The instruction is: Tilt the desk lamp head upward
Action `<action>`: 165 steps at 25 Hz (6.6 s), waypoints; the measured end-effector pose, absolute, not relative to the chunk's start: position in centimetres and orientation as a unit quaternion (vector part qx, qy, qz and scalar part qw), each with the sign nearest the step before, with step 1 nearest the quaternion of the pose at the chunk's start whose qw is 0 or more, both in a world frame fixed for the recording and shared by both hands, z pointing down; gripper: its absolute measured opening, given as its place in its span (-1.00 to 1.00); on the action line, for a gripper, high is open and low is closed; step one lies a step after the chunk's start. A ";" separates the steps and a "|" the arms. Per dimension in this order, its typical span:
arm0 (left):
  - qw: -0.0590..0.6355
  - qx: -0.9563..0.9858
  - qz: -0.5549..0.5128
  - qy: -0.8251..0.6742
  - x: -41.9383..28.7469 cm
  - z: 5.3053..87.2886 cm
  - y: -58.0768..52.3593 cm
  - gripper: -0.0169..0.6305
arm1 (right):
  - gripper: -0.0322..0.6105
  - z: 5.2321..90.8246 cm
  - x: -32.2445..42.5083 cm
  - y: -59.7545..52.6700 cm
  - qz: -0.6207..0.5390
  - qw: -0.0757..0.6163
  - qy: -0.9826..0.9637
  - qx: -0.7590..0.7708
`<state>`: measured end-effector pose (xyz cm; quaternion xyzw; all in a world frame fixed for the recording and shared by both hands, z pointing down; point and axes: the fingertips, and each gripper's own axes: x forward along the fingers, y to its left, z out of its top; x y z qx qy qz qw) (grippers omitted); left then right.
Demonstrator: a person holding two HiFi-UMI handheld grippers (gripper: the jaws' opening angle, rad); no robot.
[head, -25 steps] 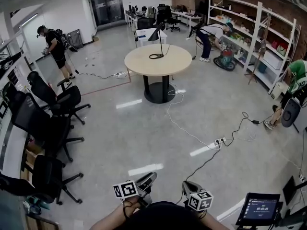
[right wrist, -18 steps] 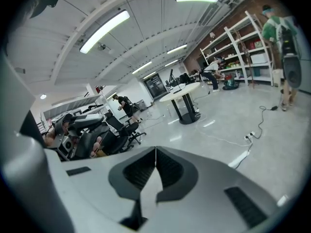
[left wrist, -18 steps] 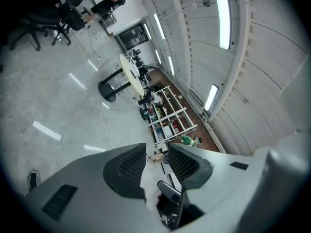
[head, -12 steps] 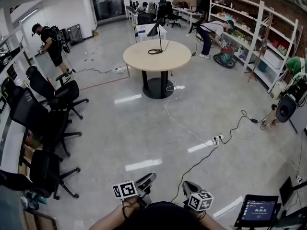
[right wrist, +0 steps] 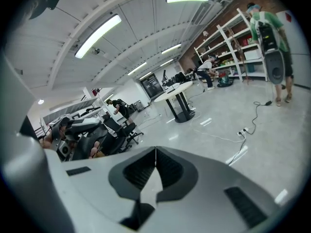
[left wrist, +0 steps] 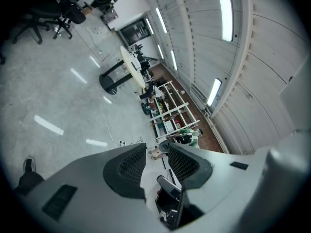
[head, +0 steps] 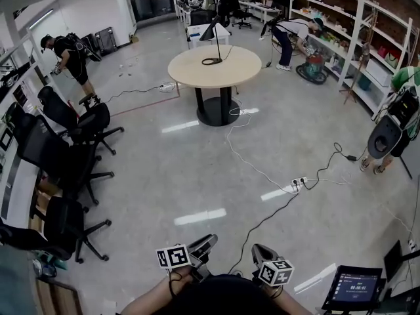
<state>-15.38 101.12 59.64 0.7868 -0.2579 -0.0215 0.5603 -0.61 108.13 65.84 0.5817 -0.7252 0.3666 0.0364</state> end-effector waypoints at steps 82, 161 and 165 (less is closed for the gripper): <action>0.657 0.693 0.033 -0.294 -7.0 68.3 37.6 -0.49 | -0.89 72.1 8.6 44.9 0.585 0.053 -0.645 0.488; 0.478 0.832 -0.051 -0.277 -0.5 55.5 -35.1 -0.49 | -0.89 56.5 19.8 -28.5 0.350 0.036 -0.721 0.597; 0.481 0.824 -0.071 -0.289 0.7 54.0 -37.8 -0.49 | -0.89 55.1 21.0 -32.9 0.310 0.041 -0.731 0.607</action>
